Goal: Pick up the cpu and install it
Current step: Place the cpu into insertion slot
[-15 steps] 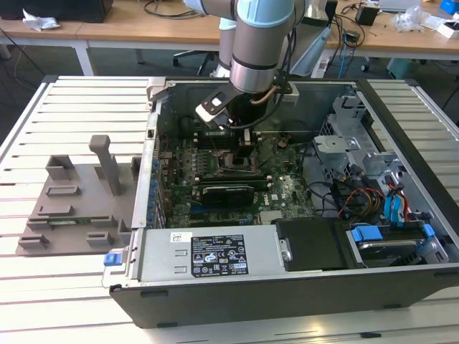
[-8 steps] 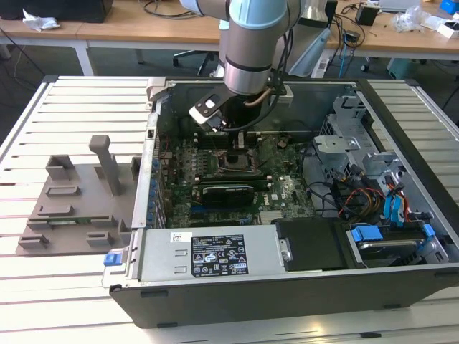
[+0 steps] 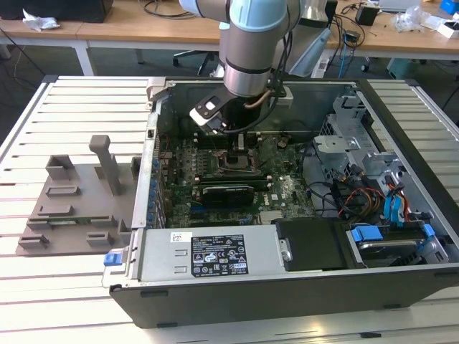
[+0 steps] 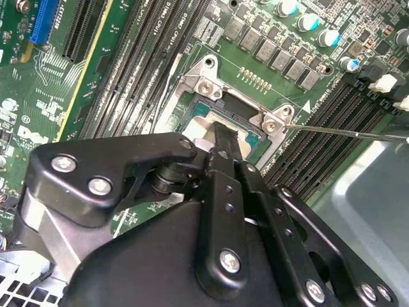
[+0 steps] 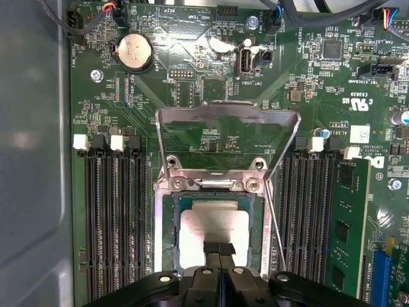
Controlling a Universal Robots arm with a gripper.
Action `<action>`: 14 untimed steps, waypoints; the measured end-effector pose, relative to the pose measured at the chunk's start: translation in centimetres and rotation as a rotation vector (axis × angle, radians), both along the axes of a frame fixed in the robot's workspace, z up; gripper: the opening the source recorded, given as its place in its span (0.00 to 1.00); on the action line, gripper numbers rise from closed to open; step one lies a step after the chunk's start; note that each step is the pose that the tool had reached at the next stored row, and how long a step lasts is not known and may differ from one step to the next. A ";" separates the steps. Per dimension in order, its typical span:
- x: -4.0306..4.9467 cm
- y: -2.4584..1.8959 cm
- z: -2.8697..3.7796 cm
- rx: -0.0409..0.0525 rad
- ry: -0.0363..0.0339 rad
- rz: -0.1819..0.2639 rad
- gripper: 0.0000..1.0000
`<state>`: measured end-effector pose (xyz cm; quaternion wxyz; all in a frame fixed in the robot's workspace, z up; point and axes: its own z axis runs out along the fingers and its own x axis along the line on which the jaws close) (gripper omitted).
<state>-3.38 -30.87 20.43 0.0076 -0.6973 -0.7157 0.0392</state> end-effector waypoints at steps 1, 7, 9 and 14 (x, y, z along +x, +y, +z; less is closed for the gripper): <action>0.10 0.00 -0.04 -0.0001 0.0002 0.000 0.10; 0.90 0.01 -0.03 0.0009 -0.0003 0.000 0.10; 1.07 0.03 0.15 0.0019 -0.0004 0.000 0.10; 1.69 0.01 0.84 0.0003 0.0044 0.000 0.10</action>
